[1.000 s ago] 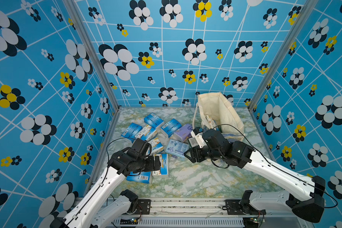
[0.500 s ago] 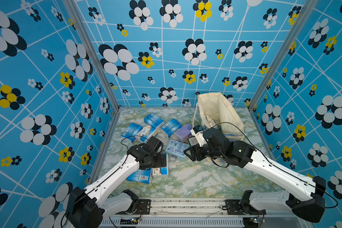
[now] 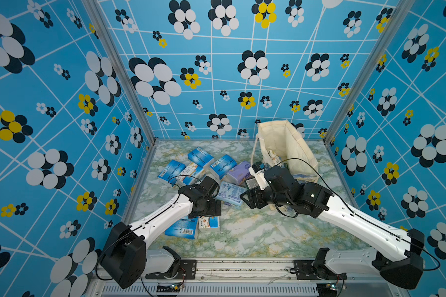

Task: Put tissues into the canvas bag
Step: Pick up the pack of facial tissues from the center of the board.

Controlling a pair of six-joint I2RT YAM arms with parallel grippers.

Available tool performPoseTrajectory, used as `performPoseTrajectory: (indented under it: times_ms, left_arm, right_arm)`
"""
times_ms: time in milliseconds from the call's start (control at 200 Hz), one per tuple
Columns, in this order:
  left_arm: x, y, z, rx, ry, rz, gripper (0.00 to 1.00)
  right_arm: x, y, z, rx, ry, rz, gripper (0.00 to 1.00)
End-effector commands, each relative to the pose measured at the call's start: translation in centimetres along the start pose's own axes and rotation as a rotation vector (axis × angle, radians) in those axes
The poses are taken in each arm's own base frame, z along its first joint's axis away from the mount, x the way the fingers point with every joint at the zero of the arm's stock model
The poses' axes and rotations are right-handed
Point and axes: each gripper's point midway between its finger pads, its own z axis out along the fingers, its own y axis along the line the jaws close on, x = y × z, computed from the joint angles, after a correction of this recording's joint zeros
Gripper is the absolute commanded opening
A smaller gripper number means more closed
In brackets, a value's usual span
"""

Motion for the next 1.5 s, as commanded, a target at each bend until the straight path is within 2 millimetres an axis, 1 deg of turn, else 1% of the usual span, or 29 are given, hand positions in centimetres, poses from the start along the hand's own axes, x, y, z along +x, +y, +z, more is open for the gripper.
performPoseTrajectory:
  times_ms: [0, 170, 370, 555, 595, 745, 845, 865, 980, 1045, 1140, 1230, 1320, 1370, 1435, 1495]
  left_arm:
    - [-0.6, -0.7, 0.3, 0.002, -0.004, 0.035, 0.99]
    - [-0.5, -0.8, 1.1, -0.009, 0.016, 0.045, 0.99]
    - [-0.2, -1.4, 2.0, -0.020, 0.032, 0.073, 0.99]
    - [0.1, -1.7, 2.7, -0.049, 0.046, 0.100, 1.00]
    - [0.2, -1.8, 2.9, -0.056, 0.049, 0.104, 0.98]
    - [0.3, -1.7, 3.1, -0.072, 0.068, 0.121, 0.86]
    - [0.2, -1.8, 2.9, -0.074, 0.073, 0.130, 0.83]
    - [0.1, -1.9, 2.8, -0.072, 0.069, 0.131, 0.82]
    - [-0.3, -2.1, 2.3, -0.065, 0.059, 0.141, 0.76]
    - [-0.5, -2.2, 1.9, -0.063, 0.058, 0.145, 0.76]
    - [-0.9, -2.4, 0.5, -0.054, 0.045, 0.154, 0.76]
    - [-1.9, -2.5, -2.0, -0.034, 0.003, 0.158, 0.76]
    - [-3.4, -2.3, -5.4, 0.007, -0.066, 0.134, 0.76]
    - [-4.5, -2.3, -7.7, 0.045, -0.119, 0.116, 0.76]
    - [-6.1, -2.5, -10.9, 0.100, -0.198, 0.099, 0.76]
    - [-7.7, -3.1, -14.0, 0.157, -0.275, 0.098, 0.77]
  right_arm:
    - [-0.5, -0.2, -0.3, 0.023, -0.002, -0.018, 0.76]
    - [-0.4, -0.5, -0.3, 0.038, -0.003, -0.019, 0.76]
    - [-0.1, -0.7, 0.2, 0.047, 0.009, -0.018, 0.76]
    - [0.1, -1.2, -0.1, 0.066, 0.013, -0.026, 0.76]
    - [0.2, -1.3, -0.1, 0.073, 0.016, -0.027, 0.76]
    - [0.1, -1.7, -0.2, 0.088, 0.015, -0.028, 0.76]
    - [0.0, -2.1, -0.3, 0.100, 0.014, -0.030, 0.76]
    - [-0.2, -2.2, -0.3, 0.104, 0.013, -0.029, 0.77]
    - [-0.7, -2.7, -0.6, 0.121, 0.006, -0.032, 0.78]
    - [-1.0, -3.0, -0.8, 0.128, 0.000, -0.032, 0.78]
    - [-1.6, -3.5, -1.4, 0.143, -0.017, -0.031, 0.78]
    - [-2.2, -3.9, -2.2, 0.156, -0.039, -0.026, 0.78]
    - [-3.3, -4.1, -3.4, 0.165, -0.092, -0.025, 0.78]
    - [-4.1, -4.4, -4.2, 0.172, -0.135, -0.022, 0.78]
    - [-5.6, -4.6, -5.7, 0.182, -0.211, -0.021, 0.78]
    - [-7.1, -4.8, -7.4, 0.194, -0.294, -0.021, 0.78]
